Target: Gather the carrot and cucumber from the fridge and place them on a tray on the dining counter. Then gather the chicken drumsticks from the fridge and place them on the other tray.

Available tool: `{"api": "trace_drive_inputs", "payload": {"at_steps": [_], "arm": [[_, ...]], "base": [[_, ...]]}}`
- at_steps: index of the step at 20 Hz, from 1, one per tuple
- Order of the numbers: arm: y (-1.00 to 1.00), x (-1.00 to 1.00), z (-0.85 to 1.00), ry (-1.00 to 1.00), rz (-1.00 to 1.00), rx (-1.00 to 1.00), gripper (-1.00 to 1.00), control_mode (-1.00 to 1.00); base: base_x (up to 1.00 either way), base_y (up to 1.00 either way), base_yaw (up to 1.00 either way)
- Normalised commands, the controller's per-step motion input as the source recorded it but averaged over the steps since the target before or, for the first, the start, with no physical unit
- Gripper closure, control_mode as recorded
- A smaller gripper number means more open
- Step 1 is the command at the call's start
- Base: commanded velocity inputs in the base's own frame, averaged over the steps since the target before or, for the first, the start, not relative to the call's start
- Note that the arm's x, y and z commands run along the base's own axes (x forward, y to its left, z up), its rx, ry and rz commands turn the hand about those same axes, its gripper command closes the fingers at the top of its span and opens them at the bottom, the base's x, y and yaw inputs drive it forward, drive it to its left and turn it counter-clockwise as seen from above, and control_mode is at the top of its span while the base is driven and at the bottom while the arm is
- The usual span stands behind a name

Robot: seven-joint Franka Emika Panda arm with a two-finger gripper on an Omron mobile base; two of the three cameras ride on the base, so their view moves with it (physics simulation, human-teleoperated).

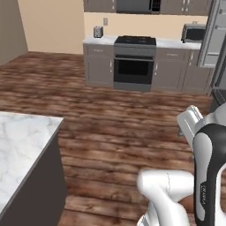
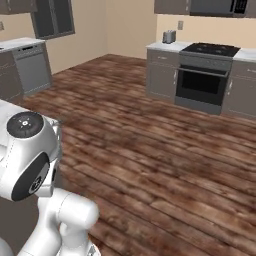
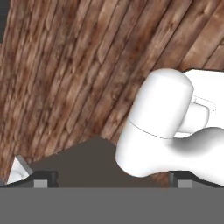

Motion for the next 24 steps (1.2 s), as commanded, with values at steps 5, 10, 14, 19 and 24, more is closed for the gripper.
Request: {"api": "trace_drive_inputs", "payload": {"at_steps": [5, 10, 14, 19, 24], "arm": [[0.00, 0.00, 0.00, 0.00, 0.00, 0.00, -1.00, 1.00], [0.00, 0.00, 0.00, 0.00, 0.00, 0.00, -1.00, 1.00], [0.00, 0.00, 0.00, 0.00, 0.00, 0.00, -1.00, 1.00], [0.00, 0.00, 0.00, 0.00, 0.00, 0.00, -1.00, 1.00], [0.00, 0.00, 0.00, 0.00, 0.00, 0.00, -1.00, 1.00]], "base": [[0.58, -0.28, -0.09], [0.64, -0.16, -0.12], [0.81, 0.00, -0.14], [0.91, 0.00, -0.11], [0.90, 0.00, -0.11]]}}
